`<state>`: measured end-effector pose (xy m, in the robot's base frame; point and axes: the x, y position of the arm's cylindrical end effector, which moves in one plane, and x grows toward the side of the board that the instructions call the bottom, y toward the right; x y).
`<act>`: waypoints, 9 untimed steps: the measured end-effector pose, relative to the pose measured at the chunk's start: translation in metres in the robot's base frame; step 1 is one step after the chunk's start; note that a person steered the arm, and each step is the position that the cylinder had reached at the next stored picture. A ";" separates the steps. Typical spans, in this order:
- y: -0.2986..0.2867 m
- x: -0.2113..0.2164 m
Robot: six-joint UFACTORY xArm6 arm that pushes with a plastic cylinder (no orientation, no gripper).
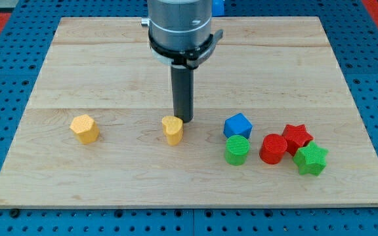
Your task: Separate the blue cube and the green circle from each other
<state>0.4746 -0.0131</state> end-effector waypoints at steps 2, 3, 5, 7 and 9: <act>0.090 -0.026; 0.132 -0.004; 0.087 0.019; 0.084 0.035; 0.077 0.049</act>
<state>0.5237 0.0635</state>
